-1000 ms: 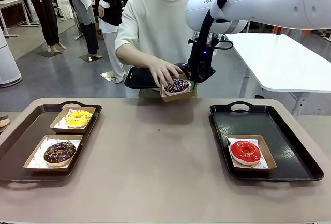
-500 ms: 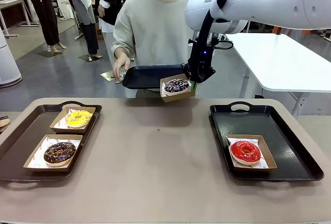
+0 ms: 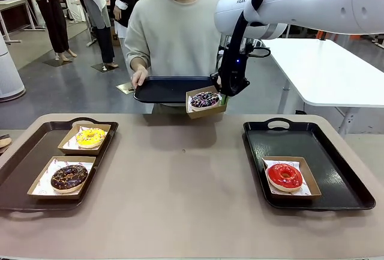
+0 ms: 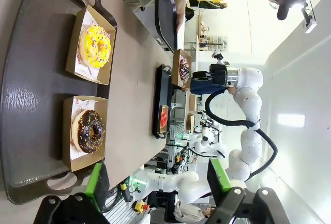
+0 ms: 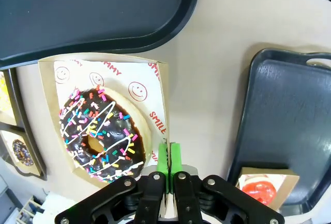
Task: Individually package the donuts and arrange them on the tray.
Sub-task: Place the picked Paper togo box on the Handle tray.
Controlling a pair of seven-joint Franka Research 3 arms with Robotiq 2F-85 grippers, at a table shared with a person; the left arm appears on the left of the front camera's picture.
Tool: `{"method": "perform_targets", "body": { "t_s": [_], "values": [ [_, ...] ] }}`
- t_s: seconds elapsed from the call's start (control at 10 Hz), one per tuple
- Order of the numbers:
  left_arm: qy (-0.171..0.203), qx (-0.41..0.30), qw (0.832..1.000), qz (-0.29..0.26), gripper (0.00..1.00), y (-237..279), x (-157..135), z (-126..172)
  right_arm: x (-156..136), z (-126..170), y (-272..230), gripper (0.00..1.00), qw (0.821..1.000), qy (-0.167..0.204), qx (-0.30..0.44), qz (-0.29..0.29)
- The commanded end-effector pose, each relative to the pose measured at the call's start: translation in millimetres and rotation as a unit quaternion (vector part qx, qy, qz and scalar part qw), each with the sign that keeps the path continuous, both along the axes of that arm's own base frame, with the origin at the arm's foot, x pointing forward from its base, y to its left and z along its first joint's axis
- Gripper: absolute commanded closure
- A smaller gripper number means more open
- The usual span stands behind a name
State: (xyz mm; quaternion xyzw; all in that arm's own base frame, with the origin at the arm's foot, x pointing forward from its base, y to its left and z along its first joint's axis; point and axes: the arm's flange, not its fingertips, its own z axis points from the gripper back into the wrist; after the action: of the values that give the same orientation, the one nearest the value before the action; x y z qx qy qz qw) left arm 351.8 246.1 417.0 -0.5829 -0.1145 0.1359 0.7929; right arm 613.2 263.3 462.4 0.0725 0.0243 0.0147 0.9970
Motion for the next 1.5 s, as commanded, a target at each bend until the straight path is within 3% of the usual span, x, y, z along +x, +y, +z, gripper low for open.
{"method": "perform_targets", "body": {
  "t_s": [0.0, 0.3, 0.8, 1.4],
  "values": [
    [-0.002, -0.002, 1.0, -0.002, 0.0, -0.2, -0.9, 0.7, -1.4, 0.7, -1.3, 1.0, 1.0, -0.001, 0.0, 0.0],
    [-0.002, -0.002, 1.0, -0.002, 0.0, -0.2, -0.9, 0.7, -1.8, 4.6, -7.8, 0.98, 1.0, 0.006, 0.008, 0.023],
    [-0.002, -0.002, 1.0, -0.002, 0.0, -0.2, -0.9, 0.7, -32.2, 32.2, -103.7, 0.98, 0.997, 0.033, -0.002, 0.067],
    [-0.002, -0.002, 1.0, -0.002, 0.0, -0.2, -0.9, 0.7, -34.6, 12.9, -232.1, 0.98, 0.997, 0.015, -0.068, 0.014]
  ]
}}
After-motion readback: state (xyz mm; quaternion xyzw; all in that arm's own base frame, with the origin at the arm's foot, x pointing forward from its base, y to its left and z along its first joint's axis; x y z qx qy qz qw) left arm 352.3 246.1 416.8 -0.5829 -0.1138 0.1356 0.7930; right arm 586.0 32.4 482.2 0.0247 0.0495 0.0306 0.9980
